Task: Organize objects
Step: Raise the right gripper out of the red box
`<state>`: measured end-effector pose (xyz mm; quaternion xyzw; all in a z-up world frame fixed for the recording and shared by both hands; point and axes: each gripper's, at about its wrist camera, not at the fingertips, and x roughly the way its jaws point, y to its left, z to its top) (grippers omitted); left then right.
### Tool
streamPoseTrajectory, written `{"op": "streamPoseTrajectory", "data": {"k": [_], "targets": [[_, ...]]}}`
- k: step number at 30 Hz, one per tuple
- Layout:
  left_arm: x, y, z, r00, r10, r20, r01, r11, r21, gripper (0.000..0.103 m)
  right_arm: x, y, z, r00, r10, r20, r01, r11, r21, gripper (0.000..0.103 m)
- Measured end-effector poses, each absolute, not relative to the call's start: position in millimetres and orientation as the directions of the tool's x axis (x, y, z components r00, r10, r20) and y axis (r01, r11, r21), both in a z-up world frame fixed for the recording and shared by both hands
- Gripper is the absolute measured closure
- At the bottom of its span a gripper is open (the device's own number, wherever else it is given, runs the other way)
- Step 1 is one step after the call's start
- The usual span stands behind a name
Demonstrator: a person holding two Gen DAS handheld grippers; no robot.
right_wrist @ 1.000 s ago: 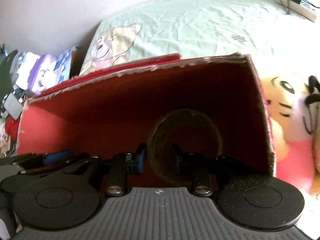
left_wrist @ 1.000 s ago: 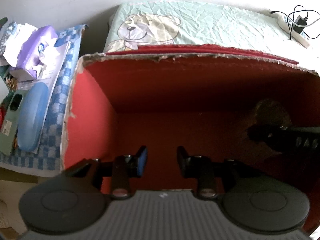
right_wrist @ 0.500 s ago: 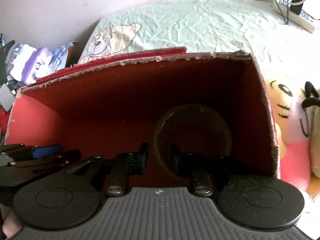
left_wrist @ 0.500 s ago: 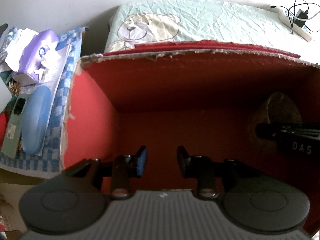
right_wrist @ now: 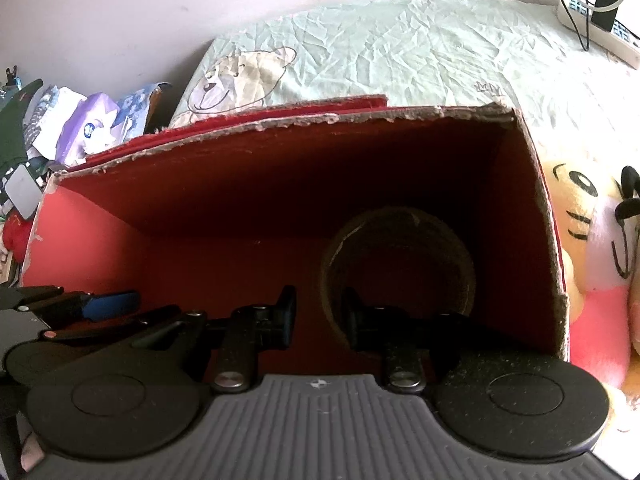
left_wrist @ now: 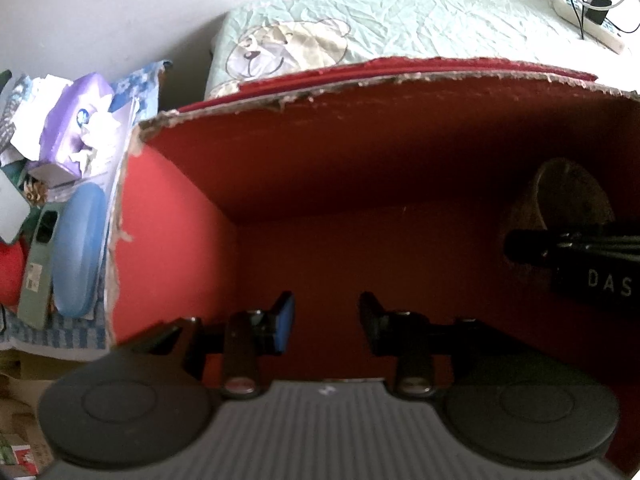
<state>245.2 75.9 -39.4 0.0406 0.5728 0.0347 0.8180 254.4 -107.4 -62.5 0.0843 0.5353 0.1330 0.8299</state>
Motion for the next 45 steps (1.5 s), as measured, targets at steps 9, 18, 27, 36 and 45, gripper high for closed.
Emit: {"op": "streamPoseTrajectory", "data": {"k": [9,18,27,36,45], "targets": [[241,72,-37,0.365,0.147,-0.919,-0.023,0.989,0.149,0.064,248,-106,-56,0.447,0.317,-0.837,-0.167,0.948,0.27,0.076],[231,64,-24,0.407,0.226,-0.885,-0.072,0.974,0.216,0.063,242,-114,-49,0.477,0.357,-0.803,-0.163,0.934,0.318,0.076],[203,55,2,0.451,0.23,-0.863,-0.128,0.973,0.193,0.063,210,-118,-29,0.515,0.322,-0.794,-0.176,0.947,0.27,0.076],[165,27,29,0.504,0.25,-0.827,-0.154,0.968,0.199,0.057,171,-134,-6,0.562,0.337,-0.755,-0.22,0.941,0.257,0.076],[126,6,43,0.512,0.255,-0.82,-0.183,0.965,0.186,0.057,139,-153,5,0.547,0.404,-0.733,-0.279,0.914,0.296,0.076]]}}
